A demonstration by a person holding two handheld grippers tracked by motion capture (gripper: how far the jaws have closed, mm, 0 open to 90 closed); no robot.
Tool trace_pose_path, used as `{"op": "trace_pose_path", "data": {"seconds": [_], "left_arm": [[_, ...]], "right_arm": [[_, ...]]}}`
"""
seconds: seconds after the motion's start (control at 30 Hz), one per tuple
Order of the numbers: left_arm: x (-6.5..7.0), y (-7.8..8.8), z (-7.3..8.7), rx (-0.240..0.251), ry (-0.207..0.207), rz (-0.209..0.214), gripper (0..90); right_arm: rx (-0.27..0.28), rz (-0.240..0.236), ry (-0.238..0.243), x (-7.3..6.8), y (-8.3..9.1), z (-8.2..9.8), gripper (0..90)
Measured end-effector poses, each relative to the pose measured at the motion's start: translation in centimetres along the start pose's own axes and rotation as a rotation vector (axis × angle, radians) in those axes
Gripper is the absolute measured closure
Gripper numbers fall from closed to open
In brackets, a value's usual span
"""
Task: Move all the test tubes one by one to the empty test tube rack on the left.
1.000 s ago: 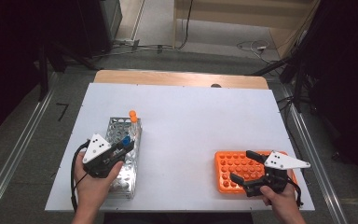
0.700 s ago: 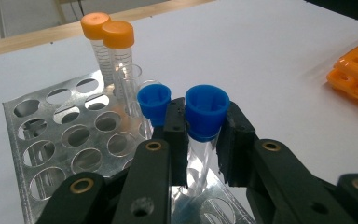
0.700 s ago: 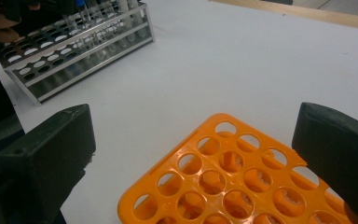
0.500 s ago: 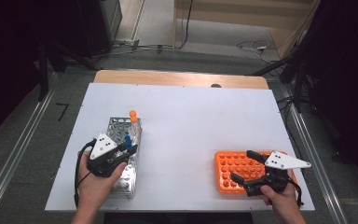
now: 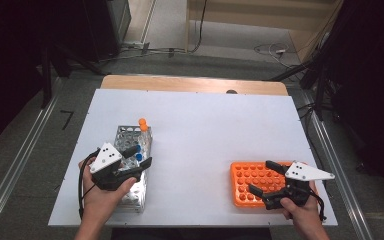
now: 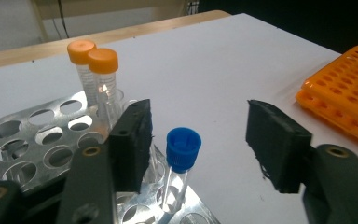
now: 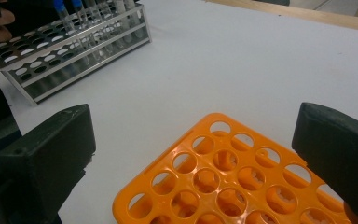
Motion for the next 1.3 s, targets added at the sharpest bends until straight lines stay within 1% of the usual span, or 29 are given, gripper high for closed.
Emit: {"op": "trace_pose_path", "data": {"seconds": [0.1, 0.27, 0.43, 0.5, 0.6, 0.8, 0.87, 1.07, 1.3], "left_arm": [[0.1, 0.1, -0.2, 0.013, 0.004, 0.004, 27.3], [0.0, 0.5, -0.8, 0.053, 0.023, 0.005, 13.1], [-0.4, 1.0, -1.2, 0.077, 0.034, -0.015, 4.0], [-0.7, 1.2, -1.3, 0.084, 0.039, -0.030, 2.1], [-1.0, 1.6, -1.4, 0.094, 0.036, -0.038, 0.9], [-1.9, 2.3, -1.5, 0.112, 0.060, -0.058, 0.5], [-2.2, 2.6, -1.4, 0.113, 0.061, -0.066, 0.0], [-3.2, 3.7, -0.9, 0.127, 0.086, -0.082, 0.0], [-4.0, 4.9, -0.1, 0.136, 0.093, -0.102, 0.0]], "right_arm": [[0.000, 0.003, 0.001, 0.1, 0.1, 0.0, 0.0], [0.002, 0.010, -0.003, 0.4, 0.2, 0.0, 0.0], [0.005, 0.016, -0.002, 0.7, 0.3, 0.0, 0.0], [0.005, 0.020, -0.001, 0.9, 0.3, 0.0, 0.0], [0.007, 0.025, -0.005, 1.1, 0.4, 0.0, 0.0], [0.010, 0.049, -0.011, 2.0, 0.8, 0.1, 0.0], [0.009, 0.060, -0.011, 2.4, 0.9, 0.2, 0.0], [0.006, 0.089, -0.013, 3.5, 1.4, 0.4, 0.0], [0.003, 0.126, -0.022, 5.0, 2.1, 0.8, 0.0]]}}
Point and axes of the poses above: each handheld gripper's, and its own axes: y roughly backward along the jaws, z roughly out of its underside, x roughly to its right, the point moved 7 cm from there along -y, roughly forward along the jaws, and after that the axes turned 7 degrees about x, right-handed, at the moved point
